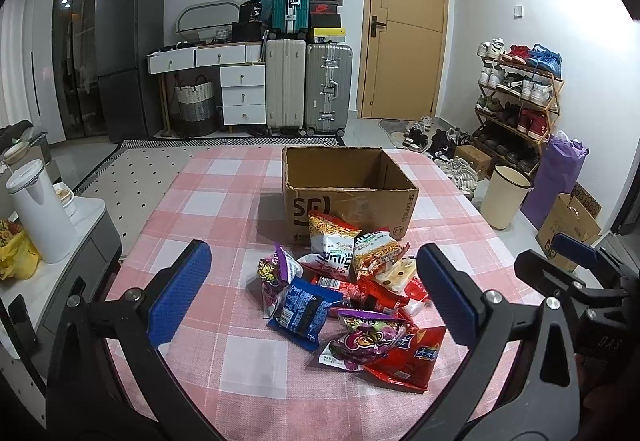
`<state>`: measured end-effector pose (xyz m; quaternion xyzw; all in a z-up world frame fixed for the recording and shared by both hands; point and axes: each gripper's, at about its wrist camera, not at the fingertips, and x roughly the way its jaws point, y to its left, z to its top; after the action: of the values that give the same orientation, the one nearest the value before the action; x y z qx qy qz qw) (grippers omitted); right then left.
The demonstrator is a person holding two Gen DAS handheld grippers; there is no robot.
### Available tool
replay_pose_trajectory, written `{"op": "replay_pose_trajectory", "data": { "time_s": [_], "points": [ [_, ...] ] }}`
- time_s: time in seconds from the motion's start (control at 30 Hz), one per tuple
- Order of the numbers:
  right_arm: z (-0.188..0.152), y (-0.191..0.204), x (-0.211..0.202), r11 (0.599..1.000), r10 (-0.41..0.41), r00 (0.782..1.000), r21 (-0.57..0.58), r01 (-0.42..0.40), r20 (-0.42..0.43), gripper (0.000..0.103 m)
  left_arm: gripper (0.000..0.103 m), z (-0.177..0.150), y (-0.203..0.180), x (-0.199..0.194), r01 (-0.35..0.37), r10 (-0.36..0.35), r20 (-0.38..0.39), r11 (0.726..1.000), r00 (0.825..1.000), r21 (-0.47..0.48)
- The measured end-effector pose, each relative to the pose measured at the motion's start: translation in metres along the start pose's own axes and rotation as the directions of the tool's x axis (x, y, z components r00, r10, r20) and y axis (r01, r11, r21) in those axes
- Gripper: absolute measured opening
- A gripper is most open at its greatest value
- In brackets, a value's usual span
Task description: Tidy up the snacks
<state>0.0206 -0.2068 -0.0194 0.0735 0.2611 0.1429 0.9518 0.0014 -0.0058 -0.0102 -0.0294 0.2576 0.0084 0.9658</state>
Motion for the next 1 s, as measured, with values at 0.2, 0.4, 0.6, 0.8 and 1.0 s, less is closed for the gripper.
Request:
{"op": "replay_pose_trajectory", "data": {
  "time_s": [0.2,0.4,0.6,0.8,1.0],
  "points": [
    [0.0003,0.0021,-0.0048,0.999,-0.031,0.999,-0.008,0.031,0.028,0.103,0.102,0.001,-0.0017,-0.0014,0.004,-0.004,0.004,1.0,1.0,0.007],
    [0.0031,0.0019,-0.0075,0.999,-0.031,0.999,-0.014,0.032,0.029,0.103,0.102,0.0013,-0.0027,-0.0023,0.005,-0.005,0.004,1.0,1.0,0.009],
    [0.0031,0.0024,-0.0053,0.999,-0.031,0.999,-0.016,0.031,0.027,0.103,0.102,0.002,-0.002,-0.0025,0.011,-0.011,0.0,1.0,1.0,0.004],
    [0.0032,0.0024,-0.0056,1.0,-0.028,0.999,-0.014,0.028,0.027,0.103,0.102,0.0022,-0.002,-0.0027,0.01,-0.01,0.0,1.0,1.0,0.005],
    [0.003,0.0028,-0.0057,0.999,-0.032,0.999,-0.016,0.033,0.026,0.103,0.102,0.0018,-0.003,-0.0027,0.012,-0.012,0.0,1.0,1.0,0.004]
  ]
}}
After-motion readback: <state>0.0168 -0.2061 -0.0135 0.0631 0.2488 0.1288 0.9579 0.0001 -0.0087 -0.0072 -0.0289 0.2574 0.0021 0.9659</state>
